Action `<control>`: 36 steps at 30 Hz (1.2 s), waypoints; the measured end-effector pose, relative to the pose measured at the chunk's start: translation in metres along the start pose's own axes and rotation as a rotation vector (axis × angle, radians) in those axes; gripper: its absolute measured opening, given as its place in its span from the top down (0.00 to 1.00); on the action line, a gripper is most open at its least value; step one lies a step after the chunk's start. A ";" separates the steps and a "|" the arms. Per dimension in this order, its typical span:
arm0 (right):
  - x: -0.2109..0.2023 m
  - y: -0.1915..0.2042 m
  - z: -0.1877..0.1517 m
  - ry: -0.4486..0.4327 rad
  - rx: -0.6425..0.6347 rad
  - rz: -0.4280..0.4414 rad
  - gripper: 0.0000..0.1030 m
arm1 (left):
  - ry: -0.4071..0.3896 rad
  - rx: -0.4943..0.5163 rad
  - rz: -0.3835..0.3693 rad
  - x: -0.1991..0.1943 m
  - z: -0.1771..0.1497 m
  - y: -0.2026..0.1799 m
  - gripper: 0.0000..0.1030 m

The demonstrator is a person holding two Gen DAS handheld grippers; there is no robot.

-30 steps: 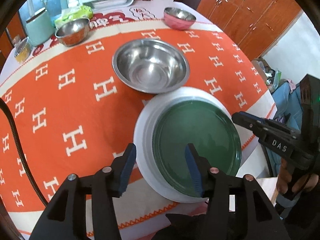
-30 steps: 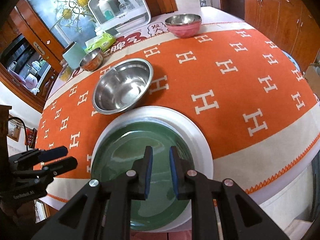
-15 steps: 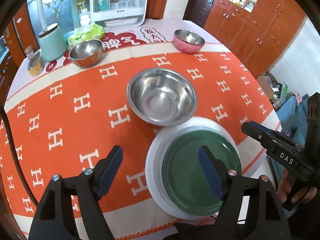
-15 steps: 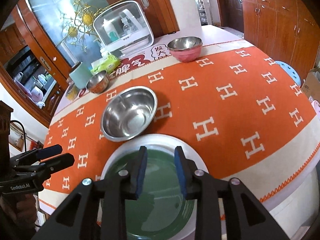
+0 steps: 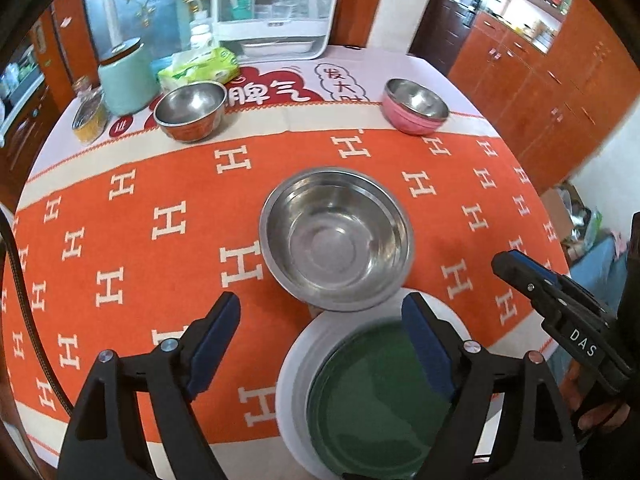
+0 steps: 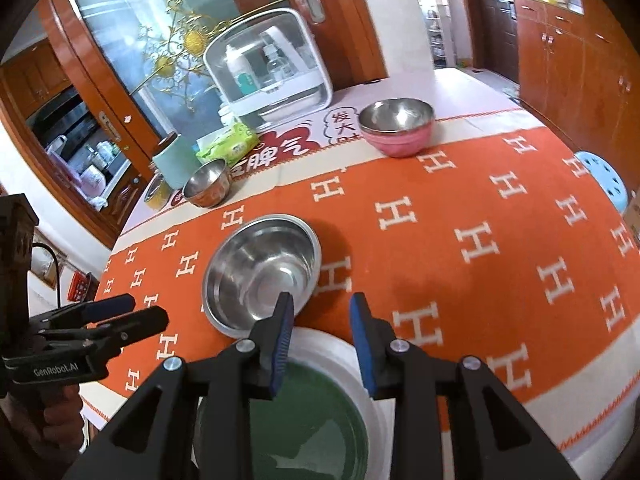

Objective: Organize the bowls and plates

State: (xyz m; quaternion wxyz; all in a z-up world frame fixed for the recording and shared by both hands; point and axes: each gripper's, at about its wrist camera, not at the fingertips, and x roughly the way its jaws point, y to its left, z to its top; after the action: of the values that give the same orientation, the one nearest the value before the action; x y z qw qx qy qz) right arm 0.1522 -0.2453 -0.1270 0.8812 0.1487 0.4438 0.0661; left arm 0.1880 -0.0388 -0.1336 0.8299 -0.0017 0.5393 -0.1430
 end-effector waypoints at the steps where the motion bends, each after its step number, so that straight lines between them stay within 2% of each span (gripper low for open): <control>1: 0.004 0.000 0.002 0.005 -0.007 0.011 0.71 | 0.006 -0.010 0.006 0.003 0.001 0.000 0.20; 11: 0.047 0.001 0.016 0.070 -0.074 0.108 0.71 | 0.034 -0.105 0.070 0.035 0.013 0.003 0.20; 27: 0.114 -0.012 0.027 0.201 -0.077 0.213 0.72 | 0.153 -0.298 0.107 0.098 0.021 0.028 0.21; 33: 0.127 -0.017 0.027 0.234 -0.057 0.249 0.73 | 0.199 -0.316 0.096 0.116 0.020 0.026 0.27; 36: 0.135 -0.022 0.027 0.254 -0.037 0.258 0.81 | 0.209 -0.328 0.099 0.120 0.020 0.026 0.34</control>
State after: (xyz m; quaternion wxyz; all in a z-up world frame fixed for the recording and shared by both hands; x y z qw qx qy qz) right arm 0.2542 -0.2375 -0.2217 0.8049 0.1788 0.5273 0.2052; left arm 0.2572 -0.0458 -0.2365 0.7642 -0.0955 0.6378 -0.0118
